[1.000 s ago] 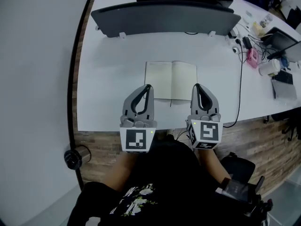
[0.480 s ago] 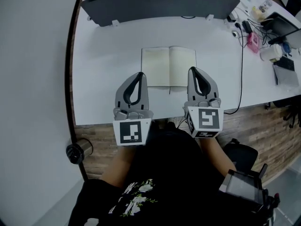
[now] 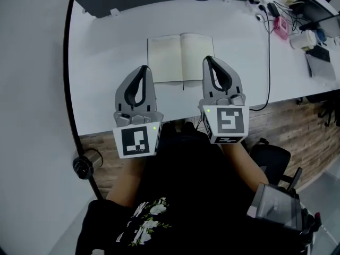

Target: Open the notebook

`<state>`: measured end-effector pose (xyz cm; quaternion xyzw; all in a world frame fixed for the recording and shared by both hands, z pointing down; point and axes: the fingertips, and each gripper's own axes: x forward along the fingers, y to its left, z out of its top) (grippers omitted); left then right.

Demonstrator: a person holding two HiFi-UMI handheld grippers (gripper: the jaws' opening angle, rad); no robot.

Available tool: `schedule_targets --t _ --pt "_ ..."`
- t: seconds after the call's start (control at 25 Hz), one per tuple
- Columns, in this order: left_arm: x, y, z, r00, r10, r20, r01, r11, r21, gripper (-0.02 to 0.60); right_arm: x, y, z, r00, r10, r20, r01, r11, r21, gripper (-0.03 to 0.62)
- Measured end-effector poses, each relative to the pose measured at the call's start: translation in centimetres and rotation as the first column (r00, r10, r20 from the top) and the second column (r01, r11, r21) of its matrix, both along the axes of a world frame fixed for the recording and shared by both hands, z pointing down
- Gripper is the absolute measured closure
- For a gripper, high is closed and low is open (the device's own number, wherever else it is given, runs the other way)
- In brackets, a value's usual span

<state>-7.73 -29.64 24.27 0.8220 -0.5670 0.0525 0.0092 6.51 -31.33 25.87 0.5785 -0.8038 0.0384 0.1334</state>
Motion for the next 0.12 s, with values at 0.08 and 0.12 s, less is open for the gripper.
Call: schedule_targets --t 0.08,0.12 --pt "-0.01 -0.11 0.12 1.000 -0.001 0.004 0.001 1.000 0.002 0.574 -0.19 -0.19 0.15 1.000 -0.006 0.001 0.006 1.000 0.001 0.530" --pt "-0.03 -0.16 0.20 1.000 -0.002 0.005 0.002 1.000 0.002 0.574 -0.28 -0.28 0.24 1.000 -0.010 0.001 0.010 1.000 0.001 0.530"
